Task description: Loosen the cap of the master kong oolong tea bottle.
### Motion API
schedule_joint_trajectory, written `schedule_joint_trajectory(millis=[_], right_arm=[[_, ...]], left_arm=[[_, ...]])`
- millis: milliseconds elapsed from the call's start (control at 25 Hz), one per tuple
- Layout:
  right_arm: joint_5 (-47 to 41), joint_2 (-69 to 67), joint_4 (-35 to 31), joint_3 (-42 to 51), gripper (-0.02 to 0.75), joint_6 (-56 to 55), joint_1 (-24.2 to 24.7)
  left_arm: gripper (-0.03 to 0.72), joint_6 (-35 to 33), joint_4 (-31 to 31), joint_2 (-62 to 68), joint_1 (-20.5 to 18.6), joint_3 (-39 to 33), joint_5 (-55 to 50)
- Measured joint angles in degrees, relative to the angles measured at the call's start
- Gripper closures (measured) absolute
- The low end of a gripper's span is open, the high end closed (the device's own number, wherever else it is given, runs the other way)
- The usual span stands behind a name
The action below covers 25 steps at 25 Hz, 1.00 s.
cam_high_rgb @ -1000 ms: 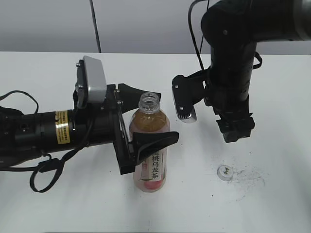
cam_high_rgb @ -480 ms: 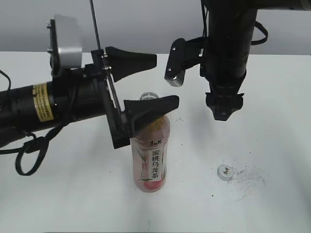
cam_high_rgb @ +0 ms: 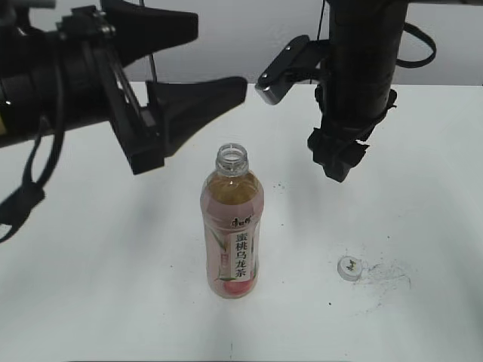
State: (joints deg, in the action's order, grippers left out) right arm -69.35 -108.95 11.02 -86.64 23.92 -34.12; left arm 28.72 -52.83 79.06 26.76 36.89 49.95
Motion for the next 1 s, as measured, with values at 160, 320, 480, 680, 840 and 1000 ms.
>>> schedule_joint_trajectory(millis=[160, 320, 480, 680, 840, 1000], right_arm=[[-0.3, 2.4, 0.0, -0.1, 0.174, -3.4, 0.0], [-0.3, 5.7, 0.0, -0.1, 0.174, -6.4, 0.0], [-0.4, 9.3, 0.0, -0.1, 0.174, -7.5, 0.0], [-0.4, 15.0, 0.0, -0.1, 0.174, -9.2, 0.0], [-0.4, 20.9, -0.3, 2.0, 0.174, -10.7, 0.0], [-0.4, 28.6, -2.8, 8.5, 0.174, -11.3, 0.0]], left_arm=[[0.097, 3.5, -0.2, -8.7, 0.0, 0.0, -14.1], [0.098, 4.3, -0.1, -16.5, 0.0, 0.0, -31.0], [0.099, 4.3, 6.6, -21.6, 0.0, 0.0, -49.3], [0.113, 4.2, 23.5, -26.1, 0.0, 0.0, -70.5], [0.123, -4.3, 40.7, -30.5, 0.0, 0.0, -82.5], [0.125, -22.0, 57.4, -39.1, 0.0, 0.0, -92.8]])
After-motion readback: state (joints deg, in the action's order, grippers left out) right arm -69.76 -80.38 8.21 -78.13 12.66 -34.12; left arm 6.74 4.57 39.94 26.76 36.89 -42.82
